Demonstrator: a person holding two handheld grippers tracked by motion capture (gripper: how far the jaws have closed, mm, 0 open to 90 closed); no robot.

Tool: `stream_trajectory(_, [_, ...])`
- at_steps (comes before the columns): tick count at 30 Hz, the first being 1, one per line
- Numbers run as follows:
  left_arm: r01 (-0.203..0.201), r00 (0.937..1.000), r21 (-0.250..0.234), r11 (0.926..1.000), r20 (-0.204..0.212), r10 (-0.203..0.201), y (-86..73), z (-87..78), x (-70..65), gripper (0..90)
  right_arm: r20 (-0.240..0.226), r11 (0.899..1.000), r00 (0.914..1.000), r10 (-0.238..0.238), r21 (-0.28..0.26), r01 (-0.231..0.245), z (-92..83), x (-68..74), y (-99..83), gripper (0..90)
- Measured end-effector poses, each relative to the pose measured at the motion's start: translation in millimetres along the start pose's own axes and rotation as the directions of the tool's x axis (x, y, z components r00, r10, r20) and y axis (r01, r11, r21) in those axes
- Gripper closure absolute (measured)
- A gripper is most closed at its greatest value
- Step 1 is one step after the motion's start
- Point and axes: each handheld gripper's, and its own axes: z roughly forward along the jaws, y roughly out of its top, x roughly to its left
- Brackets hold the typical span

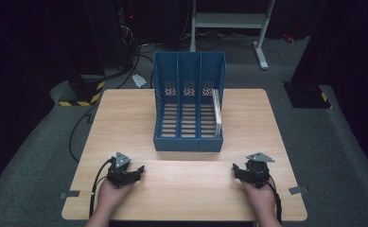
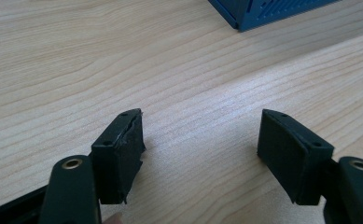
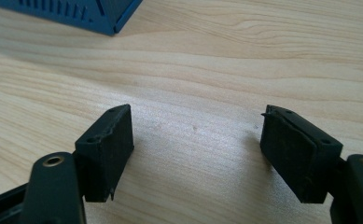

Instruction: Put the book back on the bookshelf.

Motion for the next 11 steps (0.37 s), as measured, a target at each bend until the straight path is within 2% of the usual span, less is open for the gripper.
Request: stream_trajectory(11, [0.002, 1.0000, 0.000, 1.0000, -0.002, -0.002, -0.1, -0.1, -0.3, 31.5, -0.004, 1.000, 0.9999, -0.009, -0.002, 0.009, 1.3, 1.7, 1.2, 25.2])
